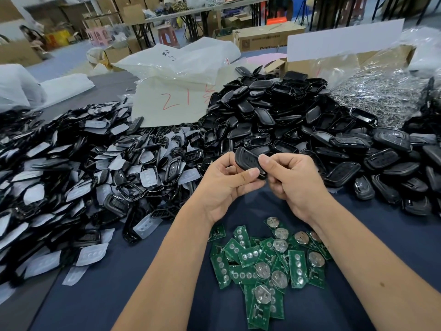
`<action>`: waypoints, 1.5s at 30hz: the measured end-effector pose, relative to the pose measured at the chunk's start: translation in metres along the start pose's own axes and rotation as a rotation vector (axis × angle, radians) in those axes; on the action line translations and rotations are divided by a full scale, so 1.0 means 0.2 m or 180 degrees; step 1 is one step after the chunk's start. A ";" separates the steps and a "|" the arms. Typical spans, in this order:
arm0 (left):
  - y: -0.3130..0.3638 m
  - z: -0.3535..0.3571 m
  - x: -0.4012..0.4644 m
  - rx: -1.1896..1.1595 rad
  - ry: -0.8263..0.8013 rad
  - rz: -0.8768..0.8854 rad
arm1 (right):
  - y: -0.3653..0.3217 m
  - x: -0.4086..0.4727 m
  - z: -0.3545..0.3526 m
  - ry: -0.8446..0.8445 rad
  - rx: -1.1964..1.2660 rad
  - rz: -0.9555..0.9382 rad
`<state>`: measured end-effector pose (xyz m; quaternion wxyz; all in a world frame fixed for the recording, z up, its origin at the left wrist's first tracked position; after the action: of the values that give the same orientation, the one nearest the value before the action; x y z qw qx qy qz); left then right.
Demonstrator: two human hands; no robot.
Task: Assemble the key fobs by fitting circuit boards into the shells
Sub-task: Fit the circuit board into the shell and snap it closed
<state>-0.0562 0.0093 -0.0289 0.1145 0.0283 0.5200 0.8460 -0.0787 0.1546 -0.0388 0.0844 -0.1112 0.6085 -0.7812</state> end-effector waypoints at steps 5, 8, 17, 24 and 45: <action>0.00 -0.01 0.00 0.0007 -0.0004 0.0050 | 0.00 -0.01 0.01 0.0047 -0.0025 0.0002; -0.01 -0.01 0.01 0.0027 0.0018 0.0027 | -0.01 -0.01 0.01 0.0109 -0.0057 0.0053; -0.01 -0.04 0.02 0.0075 0.0088 -0.0121 | -0.03 -0.01 -0.02 0.0084 -0.0241 0.0230; 0.00 -0.03 0.02 0.0118 0.0129 -0.0092 | -0.01 0.00 -0.03 0.0027 -0.0329 0.0181; -0.02 0.36 0.31 0.2081 0.0620 0.0933 | -0.10 -0.03 -0.27 0.2525 0.1253 -0.0549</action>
<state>-0.1042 0.0879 -0.0033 -0.0730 0.0569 0.7617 0.6413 -0.0868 0.2113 -0.0333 -0.2012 0.1646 0.4221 -0.8685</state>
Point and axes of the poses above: each hand's wrist, its own x-axis towards the middle knuckle, its own z-axis out of the palm, y = z × x, the point moved 5 cm from there along x, towards the middle knuckle, and after that the axes turned 4 degrees about -y, right-handed, at the moved point
